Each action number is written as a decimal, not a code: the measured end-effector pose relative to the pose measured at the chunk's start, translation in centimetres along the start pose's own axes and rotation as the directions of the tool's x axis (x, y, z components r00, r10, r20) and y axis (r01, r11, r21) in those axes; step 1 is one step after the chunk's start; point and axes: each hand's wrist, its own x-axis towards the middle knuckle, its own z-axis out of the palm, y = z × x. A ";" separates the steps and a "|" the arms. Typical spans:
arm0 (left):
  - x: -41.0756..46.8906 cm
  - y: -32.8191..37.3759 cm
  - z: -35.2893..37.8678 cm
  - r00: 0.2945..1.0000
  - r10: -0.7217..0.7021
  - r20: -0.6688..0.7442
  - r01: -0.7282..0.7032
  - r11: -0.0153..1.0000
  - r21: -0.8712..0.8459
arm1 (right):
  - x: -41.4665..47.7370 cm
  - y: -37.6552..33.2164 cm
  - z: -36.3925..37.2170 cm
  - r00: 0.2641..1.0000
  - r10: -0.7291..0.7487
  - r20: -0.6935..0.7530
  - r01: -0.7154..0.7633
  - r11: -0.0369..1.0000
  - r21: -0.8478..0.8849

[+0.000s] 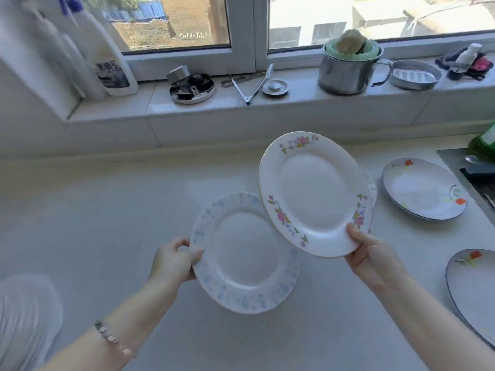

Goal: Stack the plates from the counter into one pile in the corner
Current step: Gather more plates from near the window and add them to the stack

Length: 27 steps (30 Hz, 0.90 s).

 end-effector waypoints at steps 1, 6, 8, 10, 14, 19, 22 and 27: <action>0.1 0.0 -2.8 0.999 0.013 -0.047 -0.015 0.999 -0.032 | -0.1 1.3 1.7 1.000 0.016 0.021 -0.016 1.000 -0.022; -0.6 -1.3 -17.4 0.964 0.006 -0.264 -0.055 0.982 -0.179 | -1.2 9.1 10.7 0.984 0.117 0.137 -0.098 0.986 -0.134; -1.3 -2.5 -23.1 0.945 -0.021 -0.326 -0.056 0.972 -0.227 | -1.8 12.4 14.3 0.970 0.156 0.184 -0.123 0.976 -0.179; -2.1 -4.0 -28.3 0.926 -0.062 -0.373 -0.050 0.957 -0.284 | -2.5 15.7 17.8 0.958 0.192 0.213 -0.141 0.962 -0.236; -3.3 -7.4 -36.5 0.890 -0.159 -0.428 -0.028 0.916 -0.399 | -3.4 21.4 23.3 0.927 0.257 0.271 -0.170 0.936 -0.307; -3.5 -10.9 -42.9 0.885 -0.252 -0.392 0.017 0.858 -0.513 | -5.2 26.5 28.1 0.892 0.315 0.325 -0.174 0.901 -0.396; -2.8 -12.5 -44.7 0.887 -0.293 -0.356 0.040 0.819 -0.573 | -5.7 28.2 29.4 0.894 0.322 0.312 -0.166 0.884 -0.438; -1.4 -14.4 -45.6 0.901 -0.312 -0.301 0.073 0.793 -0.604 | -5.8 29.2 30.1 0.899 0.327 0.290 -0.146 0.850 -0.505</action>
